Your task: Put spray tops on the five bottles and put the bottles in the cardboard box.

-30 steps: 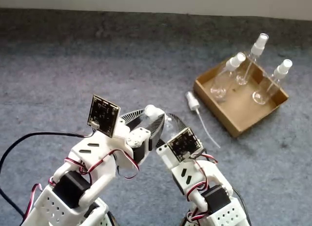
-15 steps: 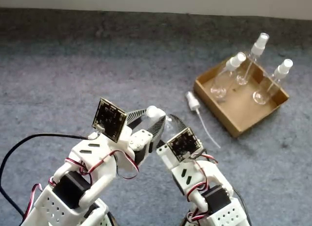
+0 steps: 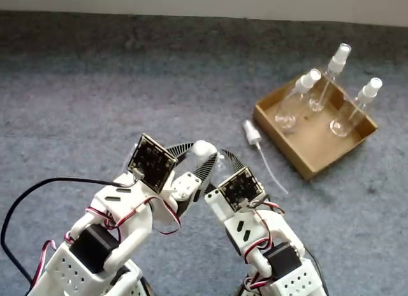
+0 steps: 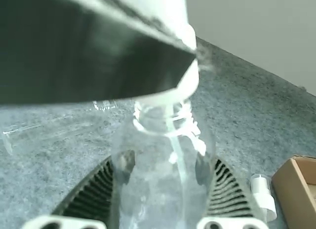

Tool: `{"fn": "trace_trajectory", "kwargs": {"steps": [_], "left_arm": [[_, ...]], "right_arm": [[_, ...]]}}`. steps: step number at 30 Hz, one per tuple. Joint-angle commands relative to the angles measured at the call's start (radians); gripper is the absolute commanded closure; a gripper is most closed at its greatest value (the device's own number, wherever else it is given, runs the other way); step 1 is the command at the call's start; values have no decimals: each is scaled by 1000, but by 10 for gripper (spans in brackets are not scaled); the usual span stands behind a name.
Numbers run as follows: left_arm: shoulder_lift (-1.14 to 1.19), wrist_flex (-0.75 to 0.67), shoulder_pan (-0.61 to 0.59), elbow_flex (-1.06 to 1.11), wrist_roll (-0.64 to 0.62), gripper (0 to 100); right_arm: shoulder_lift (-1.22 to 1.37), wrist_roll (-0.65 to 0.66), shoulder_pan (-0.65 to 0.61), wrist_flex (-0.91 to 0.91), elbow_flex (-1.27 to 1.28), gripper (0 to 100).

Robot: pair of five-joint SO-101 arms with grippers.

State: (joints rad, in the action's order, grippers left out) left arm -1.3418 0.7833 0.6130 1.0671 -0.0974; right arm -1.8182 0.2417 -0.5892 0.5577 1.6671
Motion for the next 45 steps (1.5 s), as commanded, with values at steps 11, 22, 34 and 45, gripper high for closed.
{"fn": "trace_trajectory", "kwargs": {"steps": [11, 22, 34, 45], "left_arm": [[-8, 8, -73, 61, 29, 861], [-10, 8, -105, 53, 29, 762], [-137, 8, -140, 22, 29, 762], [-282, -3, -166, 107, 26, 766]], "right_arm": [[-22, 12, 4, 2, 108, 897], [-22, 12, 5, 2, 108, 897], [-22, 12, 4, 2, 108, 897], [-22, 12, 4, 2, 108, 897]]}}
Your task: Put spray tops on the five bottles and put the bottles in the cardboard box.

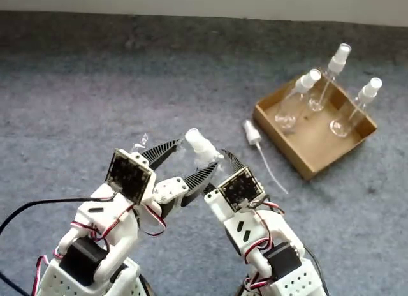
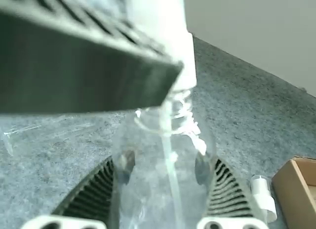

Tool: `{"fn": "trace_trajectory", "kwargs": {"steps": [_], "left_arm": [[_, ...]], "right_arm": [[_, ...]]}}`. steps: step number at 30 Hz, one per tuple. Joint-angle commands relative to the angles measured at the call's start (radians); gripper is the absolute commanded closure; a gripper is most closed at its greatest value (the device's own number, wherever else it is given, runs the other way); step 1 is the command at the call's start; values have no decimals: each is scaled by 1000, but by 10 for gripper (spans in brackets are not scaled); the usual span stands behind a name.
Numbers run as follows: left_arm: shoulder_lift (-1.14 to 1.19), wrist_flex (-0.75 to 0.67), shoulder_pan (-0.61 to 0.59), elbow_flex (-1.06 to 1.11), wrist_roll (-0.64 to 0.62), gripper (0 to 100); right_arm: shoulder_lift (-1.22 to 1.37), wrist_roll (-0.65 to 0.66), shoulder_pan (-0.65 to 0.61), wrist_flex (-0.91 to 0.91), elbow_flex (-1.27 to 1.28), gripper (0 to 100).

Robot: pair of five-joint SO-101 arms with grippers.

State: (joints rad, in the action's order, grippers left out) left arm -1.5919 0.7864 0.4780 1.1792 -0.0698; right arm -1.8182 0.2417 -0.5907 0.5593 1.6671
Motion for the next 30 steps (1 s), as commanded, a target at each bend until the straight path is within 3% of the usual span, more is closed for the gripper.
{"fn": "trace_trajectory", "kwargs": {"steps": [1, 11, 18, 25, 30], "left_arm": [[-33, -23, -41, -2, -2, 766], [-31, -130, -76, 73, -3, 777], [-41, -315, -76, 153, -3, 998], [-41, -318, -74, 156, -3, 963], [-41, -318, 4, 156, -3, 962]], "right_arm": [[-22, 12, 5, 1, 108, 897], [-22, 12, 5, 1, 108, 897], [-22, 12, 5, 1, 108, 897], [-22, 12, 5, 1, 108, 897], [-22, 12, 5, 1, 108, 897]]}}
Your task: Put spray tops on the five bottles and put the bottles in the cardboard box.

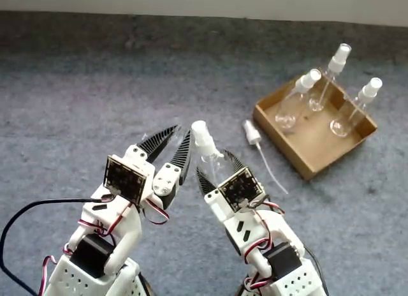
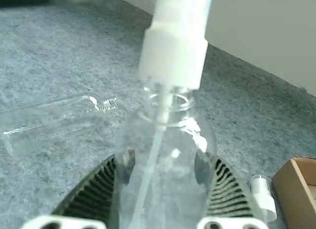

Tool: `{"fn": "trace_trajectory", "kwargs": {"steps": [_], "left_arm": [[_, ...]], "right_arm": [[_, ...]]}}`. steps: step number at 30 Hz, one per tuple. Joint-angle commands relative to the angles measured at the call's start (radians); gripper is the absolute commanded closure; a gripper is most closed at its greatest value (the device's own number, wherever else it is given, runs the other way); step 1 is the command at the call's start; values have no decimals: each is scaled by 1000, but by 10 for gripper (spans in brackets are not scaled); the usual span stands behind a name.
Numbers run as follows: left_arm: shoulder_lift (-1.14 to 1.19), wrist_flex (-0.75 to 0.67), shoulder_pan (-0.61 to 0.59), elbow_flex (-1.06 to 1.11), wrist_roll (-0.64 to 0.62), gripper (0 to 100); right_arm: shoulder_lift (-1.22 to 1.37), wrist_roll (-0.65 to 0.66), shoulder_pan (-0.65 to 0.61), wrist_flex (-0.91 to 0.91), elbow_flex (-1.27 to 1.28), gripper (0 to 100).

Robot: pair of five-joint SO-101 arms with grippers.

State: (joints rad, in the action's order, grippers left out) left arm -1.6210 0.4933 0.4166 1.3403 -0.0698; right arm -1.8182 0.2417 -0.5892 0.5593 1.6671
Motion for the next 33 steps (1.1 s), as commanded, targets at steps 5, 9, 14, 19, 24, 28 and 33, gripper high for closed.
{"fn": "trace_trajectory", "kwargs": {"steps": [5, 9, 14, 19, 24, 28, 33], "left_arm": [[-12, -25, 101, -4, -2, 962], [-13, -25, 91, -1, 0, 962], [-15, -25, 67, -4, 2, 962], [-15, -21, 39, -2, 0, 962], [-15, 89, 67, -25, -2, 962], [-15, 138, 61, -47, -2, 962], [-15, 137, 61, -47, -2, 962]], "right_arm": [[-22, 12, 4, 1, 108, 897], [-22, 12, 4, 1, 108, 897], [-22, 12, 4, 1, 108, 897], [-22, 12, 4, -1, 108, 897], [-22, 12, 4, -4, 108, 897], [-22, 12, 4, -5, 108, 897], [-22, 9, 5, -5, 108, 897]]}}
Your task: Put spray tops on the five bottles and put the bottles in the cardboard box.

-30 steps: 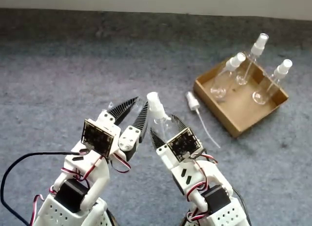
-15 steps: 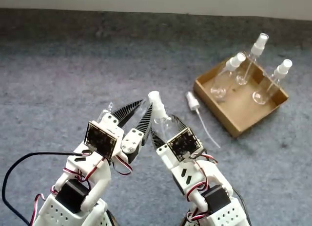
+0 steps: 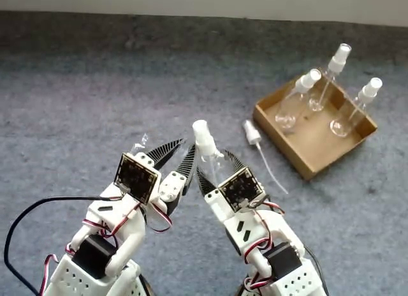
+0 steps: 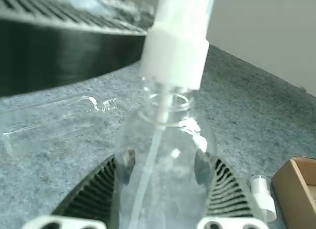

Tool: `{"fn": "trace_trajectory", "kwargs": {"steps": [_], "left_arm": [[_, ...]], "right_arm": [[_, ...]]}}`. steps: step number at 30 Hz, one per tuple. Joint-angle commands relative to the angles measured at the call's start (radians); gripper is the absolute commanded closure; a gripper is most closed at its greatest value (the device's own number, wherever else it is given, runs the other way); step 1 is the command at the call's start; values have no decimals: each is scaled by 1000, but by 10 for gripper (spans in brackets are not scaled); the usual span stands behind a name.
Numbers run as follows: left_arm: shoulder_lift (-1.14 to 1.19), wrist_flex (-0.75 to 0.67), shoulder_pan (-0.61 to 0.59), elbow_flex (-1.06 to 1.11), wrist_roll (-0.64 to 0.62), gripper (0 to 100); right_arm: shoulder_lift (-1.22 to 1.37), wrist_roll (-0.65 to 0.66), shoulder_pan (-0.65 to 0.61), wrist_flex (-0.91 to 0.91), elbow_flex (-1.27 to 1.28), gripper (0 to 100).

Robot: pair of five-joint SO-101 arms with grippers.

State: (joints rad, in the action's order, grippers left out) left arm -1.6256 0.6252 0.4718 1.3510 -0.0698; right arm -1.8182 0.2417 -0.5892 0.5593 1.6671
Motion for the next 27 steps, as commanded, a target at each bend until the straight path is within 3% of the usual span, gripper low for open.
{"fn": "trace_trajectory", "kwargs": {"steps": [1, 6, 12, 19, 27], "left_arm": [[-12, 6, 4, -58, 0, 962], [-137, 57, 4, -25, 5, 962], [-194, 245, 5, 18, 6, 962], [-189, 245, 10, 87, 5, 962], [-189, 244, 16, 217, 0, 962]], "right_arm": [[-22, 9, 5, -8, 108, 897], [-22, 8, 62, -65, 108, 897], [-22, 5, 127, -119, 108, 897], [-22, 5, 127, -229, 108, 899], [-22, 5, 116, -234, 108, 899]]}}
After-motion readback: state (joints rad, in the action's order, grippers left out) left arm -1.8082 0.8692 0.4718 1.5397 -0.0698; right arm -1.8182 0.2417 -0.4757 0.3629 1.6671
